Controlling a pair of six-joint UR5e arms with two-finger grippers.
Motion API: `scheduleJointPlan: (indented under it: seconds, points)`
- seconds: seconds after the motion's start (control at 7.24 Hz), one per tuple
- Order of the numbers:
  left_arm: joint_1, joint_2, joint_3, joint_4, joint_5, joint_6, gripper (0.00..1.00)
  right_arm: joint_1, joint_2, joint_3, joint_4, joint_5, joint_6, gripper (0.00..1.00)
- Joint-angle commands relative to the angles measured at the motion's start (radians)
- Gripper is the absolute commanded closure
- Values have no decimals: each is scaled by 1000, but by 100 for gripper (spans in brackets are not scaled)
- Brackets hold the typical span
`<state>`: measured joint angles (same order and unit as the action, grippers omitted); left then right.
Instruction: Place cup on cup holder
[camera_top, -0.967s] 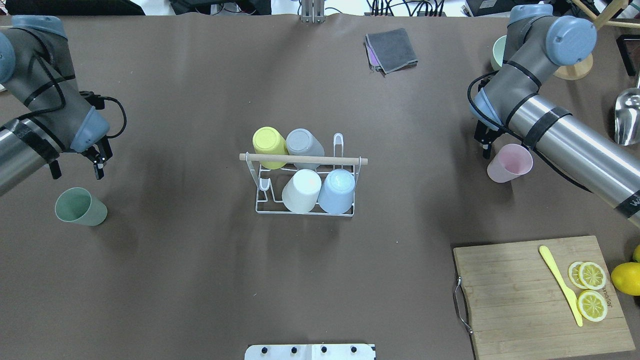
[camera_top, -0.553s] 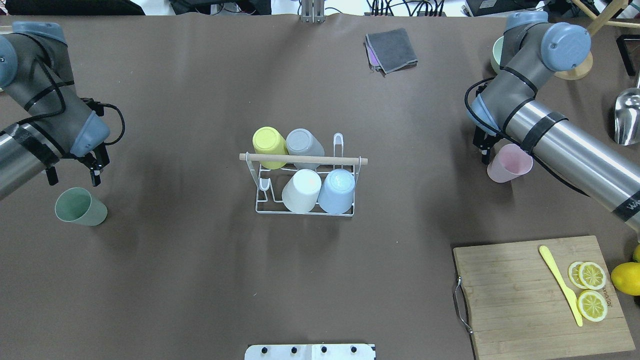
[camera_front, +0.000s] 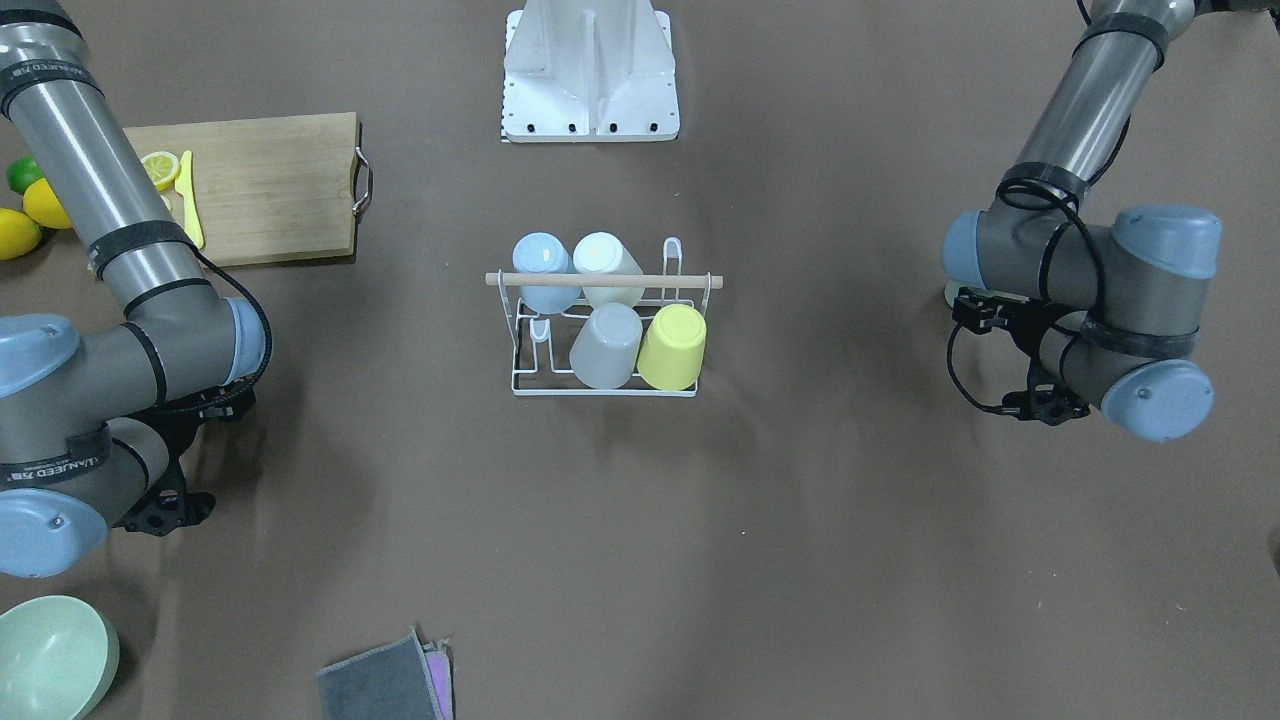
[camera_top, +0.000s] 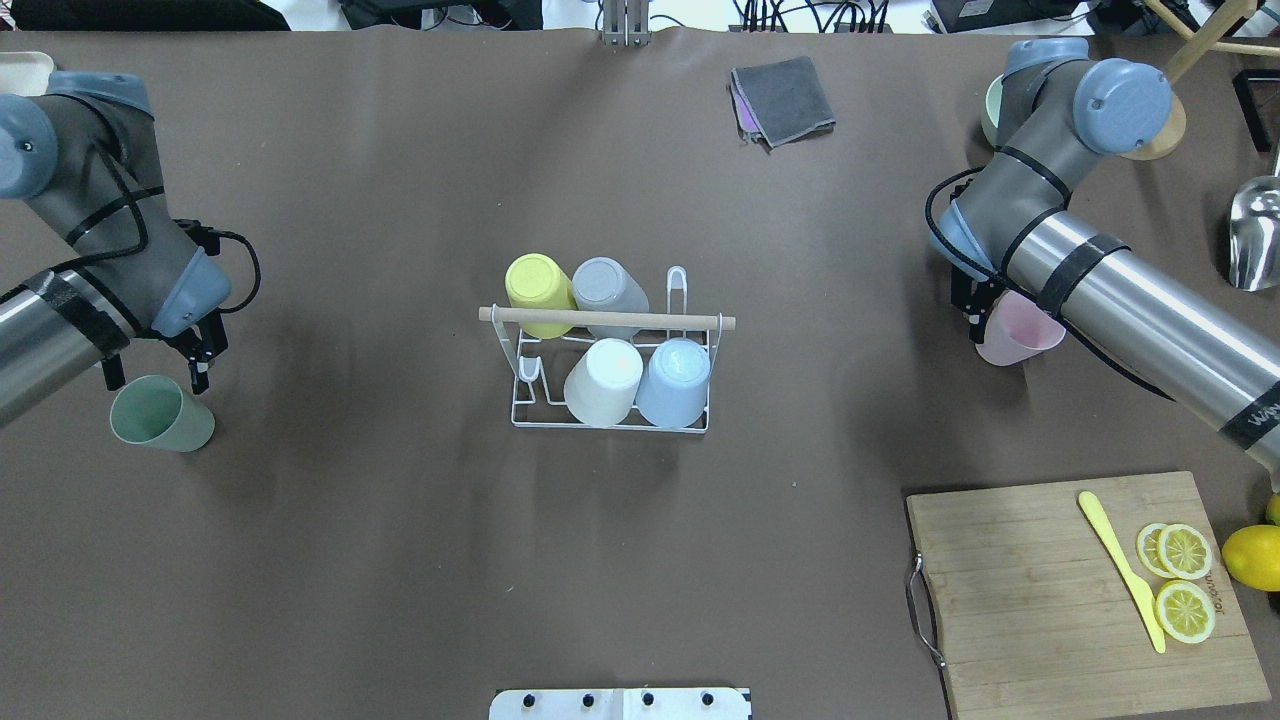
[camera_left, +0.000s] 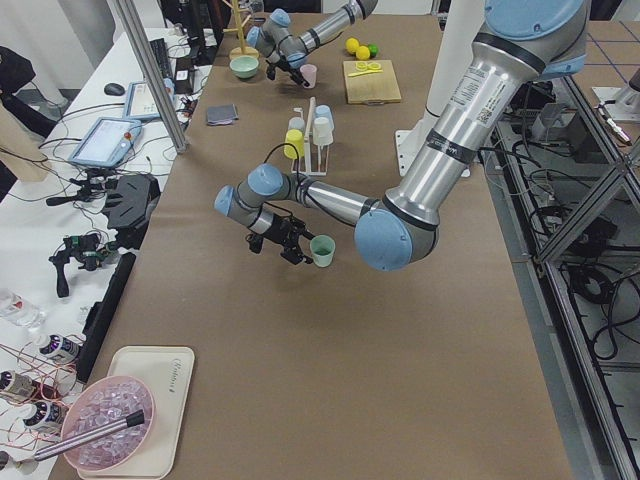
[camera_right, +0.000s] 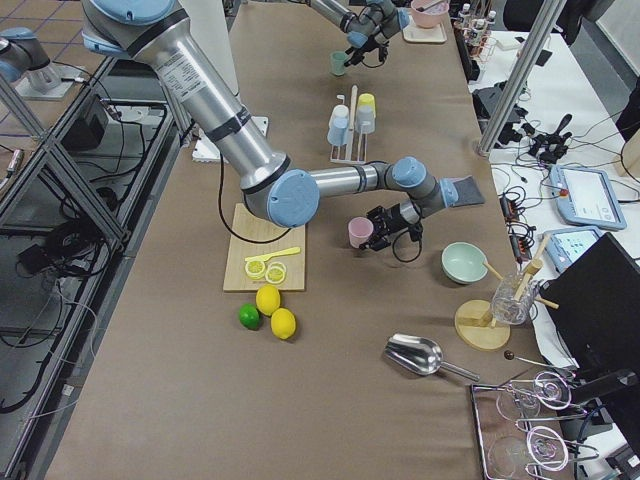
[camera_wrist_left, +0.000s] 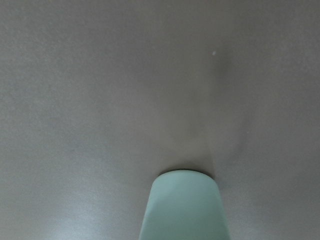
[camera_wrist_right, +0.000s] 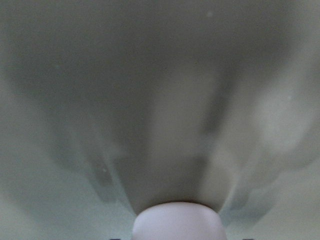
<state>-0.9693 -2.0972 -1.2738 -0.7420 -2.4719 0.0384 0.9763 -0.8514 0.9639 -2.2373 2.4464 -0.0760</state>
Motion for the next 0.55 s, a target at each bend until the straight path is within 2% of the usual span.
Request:
scheduleJointPlan:
  seconds: [0.0,0.14,0.28,0.41]
  points:
    - [6,9,7,0,-1,-2,3,4,2,7,-1,8,-4,59]
    - [24,15,8,1,-5,-2,3,31,6,12,2,14,-43,62]
    - [35,22,7,0,-12,-3,4,69,2,60,11,29,-100,62]
    - [47,23,10,1,-13,-11,20,91,-4,135,25,99,-137,62]
